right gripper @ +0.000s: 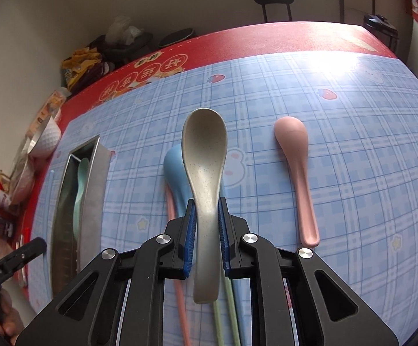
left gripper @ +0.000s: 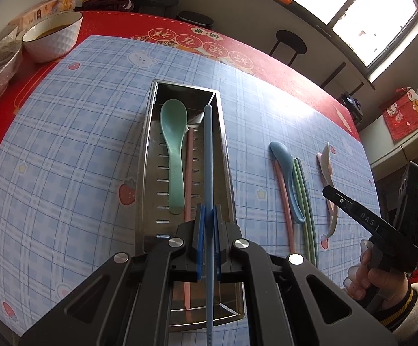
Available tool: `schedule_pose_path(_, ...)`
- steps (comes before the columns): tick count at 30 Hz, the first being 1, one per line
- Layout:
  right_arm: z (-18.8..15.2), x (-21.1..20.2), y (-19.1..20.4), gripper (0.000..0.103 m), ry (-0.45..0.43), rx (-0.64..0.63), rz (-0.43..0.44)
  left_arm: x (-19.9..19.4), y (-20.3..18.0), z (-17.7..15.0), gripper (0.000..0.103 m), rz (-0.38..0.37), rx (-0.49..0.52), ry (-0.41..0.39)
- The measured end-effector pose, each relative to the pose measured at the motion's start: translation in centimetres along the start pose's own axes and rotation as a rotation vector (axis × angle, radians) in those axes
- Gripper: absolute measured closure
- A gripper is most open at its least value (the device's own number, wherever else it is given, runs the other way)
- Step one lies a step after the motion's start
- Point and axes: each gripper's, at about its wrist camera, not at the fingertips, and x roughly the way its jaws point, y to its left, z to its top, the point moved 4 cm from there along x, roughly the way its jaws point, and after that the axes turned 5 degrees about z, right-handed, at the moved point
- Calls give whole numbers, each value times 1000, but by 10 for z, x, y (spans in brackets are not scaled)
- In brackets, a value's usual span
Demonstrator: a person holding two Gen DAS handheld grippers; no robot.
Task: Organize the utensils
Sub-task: 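Lower the blue chopstick into the tray and open the left gripper while the right gripper holds the beige spoon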
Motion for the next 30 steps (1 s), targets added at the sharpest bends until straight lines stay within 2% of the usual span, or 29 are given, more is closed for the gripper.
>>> schedule_pose_path(7,-8,-16,-3,88,-11,-5,-12,15,2,12,97,9,-5,21)
schedule_pose_path(17,-15,-38,-30,88,-38,52,-53,53,4,30,97,15,-22,72)
schedule_pose_path(30,-26,-50,-49,88,-41,95,-85,84,0,21,97,8,-22,156)
